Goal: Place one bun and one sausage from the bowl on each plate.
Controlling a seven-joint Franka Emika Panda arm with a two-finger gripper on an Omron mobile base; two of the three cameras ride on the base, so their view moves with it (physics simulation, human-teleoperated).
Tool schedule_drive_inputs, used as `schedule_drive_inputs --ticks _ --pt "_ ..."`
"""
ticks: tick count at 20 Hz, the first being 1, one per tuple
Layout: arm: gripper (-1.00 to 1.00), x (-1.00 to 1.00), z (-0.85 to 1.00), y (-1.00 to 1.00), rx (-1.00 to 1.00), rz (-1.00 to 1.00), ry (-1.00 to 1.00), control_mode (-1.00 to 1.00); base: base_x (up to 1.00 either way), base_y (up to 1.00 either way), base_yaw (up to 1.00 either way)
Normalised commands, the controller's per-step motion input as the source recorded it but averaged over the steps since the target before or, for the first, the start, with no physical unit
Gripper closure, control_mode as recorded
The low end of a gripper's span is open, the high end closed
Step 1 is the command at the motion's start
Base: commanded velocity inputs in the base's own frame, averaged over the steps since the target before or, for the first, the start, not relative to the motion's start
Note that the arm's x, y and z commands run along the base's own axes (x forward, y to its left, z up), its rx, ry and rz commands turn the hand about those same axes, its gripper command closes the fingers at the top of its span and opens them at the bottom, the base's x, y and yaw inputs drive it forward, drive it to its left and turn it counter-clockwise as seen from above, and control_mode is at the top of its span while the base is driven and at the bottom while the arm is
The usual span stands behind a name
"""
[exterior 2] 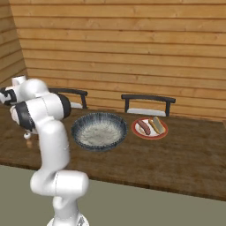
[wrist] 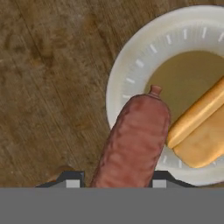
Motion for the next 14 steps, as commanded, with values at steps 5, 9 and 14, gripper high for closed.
schedule_drive_inputs --ticks 5,9,14 --pt "1.00 0.24 -0.13 0.18 0.00 0.00 0.00 -1.00 0.00 0.00 0.00" --pt "1.00 0.26 -0.13 0.09 0.00 0.00 0.00 -1.00 0.00 0.00 0.00" --pt "1.00 0.35 -0.11 0.07 0.00 -0.08 0.00 -1.00 0.00 0.00 0.00"
